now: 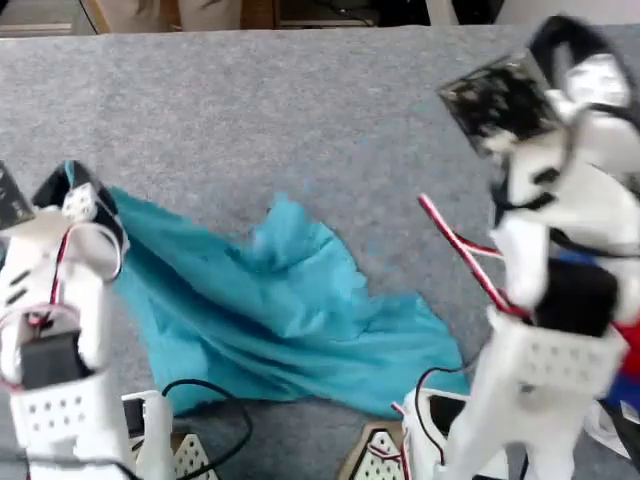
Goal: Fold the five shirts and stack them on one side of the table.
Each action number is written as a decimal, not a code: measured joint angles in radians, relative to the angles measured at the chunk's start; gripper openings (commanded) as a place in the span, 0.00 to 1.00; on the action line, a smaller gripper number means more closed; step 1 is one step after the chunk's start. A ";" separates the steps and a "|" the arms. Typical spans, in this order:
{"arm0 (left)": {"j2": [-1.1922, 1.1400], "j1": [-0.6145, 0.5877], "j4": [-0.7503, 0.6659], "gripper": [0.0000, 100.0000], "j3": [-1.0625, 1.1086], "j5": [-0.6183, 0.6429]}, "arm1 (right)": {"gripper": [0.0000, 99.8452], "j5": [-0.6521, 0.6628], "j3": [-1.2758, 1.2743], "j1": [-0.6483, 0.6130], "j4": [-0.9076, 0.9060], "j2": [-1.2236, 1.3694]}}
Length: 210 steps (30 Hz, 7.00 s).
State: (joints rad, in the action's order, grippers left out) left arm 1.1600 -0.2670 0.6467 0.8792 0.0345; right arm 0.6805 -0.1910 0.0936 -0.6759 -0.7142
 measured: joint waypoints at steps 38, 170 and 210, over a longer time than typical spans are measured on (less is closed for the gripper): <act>-0.712 0.052 -0.273 0.02 0.133 0.006 | 0.16 -0.293 1.390 -0.598 -1.069 1.695; 0.295 0.052 0.743 0.02 -0.801 -0.129 | 0.01 0.009 1.119 0.087 -0.641 -0.058; -1.568 0.117 0.106 0.02 -1.283 -0.146 | 0.01 -0.196 0.907 -0.123 0.071 1.241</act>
State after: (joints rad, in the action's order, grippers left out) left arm -0.4081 -0.1504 0.7526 -0.4035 -0.1112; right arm 0.4841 0.7158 -0.0292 -0.6053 0.5271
